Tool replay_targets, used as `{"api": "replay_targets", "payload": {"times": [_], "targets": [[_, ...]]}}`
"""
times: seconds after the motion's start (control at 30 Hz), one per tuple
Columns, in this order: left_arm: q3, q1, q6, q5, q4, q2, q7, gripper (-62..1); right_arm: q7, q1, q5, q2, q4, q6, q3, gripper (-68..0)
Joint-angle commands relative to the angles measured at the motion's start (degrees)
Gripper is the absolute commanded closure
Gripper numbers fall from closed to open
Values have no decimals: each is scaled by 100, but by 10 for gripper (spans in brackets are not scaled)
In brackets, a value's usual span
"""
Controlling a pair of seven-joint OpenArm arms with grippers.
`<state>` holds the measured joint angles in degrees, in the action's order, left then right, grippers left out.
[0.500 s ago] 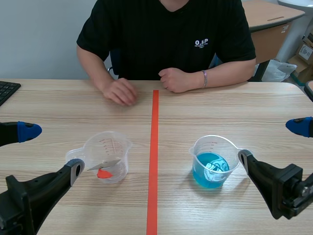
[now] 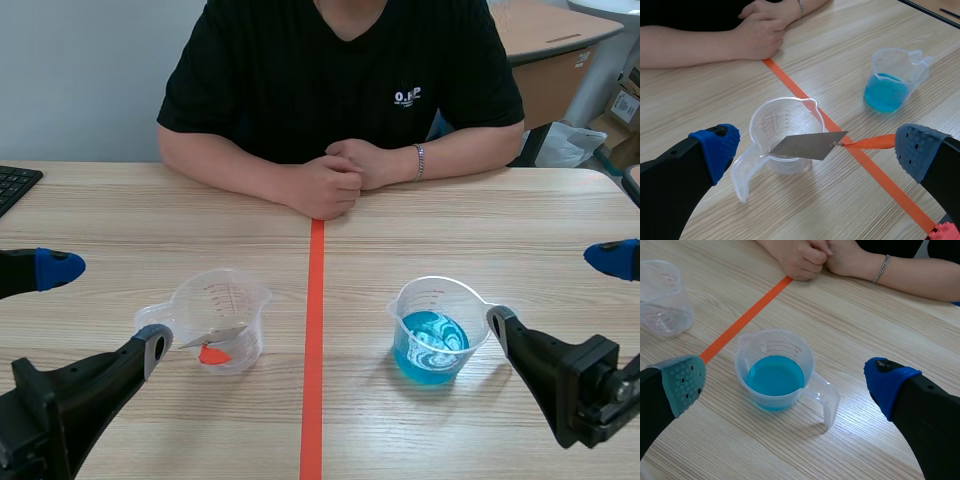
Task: Do the redox reaction experiment.
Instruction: 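Lift the metal plate out of the left beaker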
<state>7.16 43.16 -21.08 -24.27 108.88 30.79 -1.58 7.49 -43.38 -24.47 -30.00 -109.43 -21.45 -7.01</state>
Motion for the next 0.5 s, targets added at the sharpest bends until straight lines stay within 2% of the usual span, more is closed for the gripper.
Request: {"api": "replay_targets", "payload": {"times": [0.0, 0.2, 0.37, 0.47], "targets": [[-11, -2, 15, -37, 87, -28, -92, -623, 70, 37, -37, -61, -98, 20, -7, -679], [2, 20, 92, 98, 87, -24, -50, -623, -2, 55, -15, -61, -98, 20, -7, -679], [42, 389, 529, 581, 87, 76, -55, -623, 0, 55, 37, -61, -98, 20, -7, -679], [216, 756, 798, 748, 44, 181, -57, -623, 0, 57, 170, -61, -98, 20, -7, -679]]}}
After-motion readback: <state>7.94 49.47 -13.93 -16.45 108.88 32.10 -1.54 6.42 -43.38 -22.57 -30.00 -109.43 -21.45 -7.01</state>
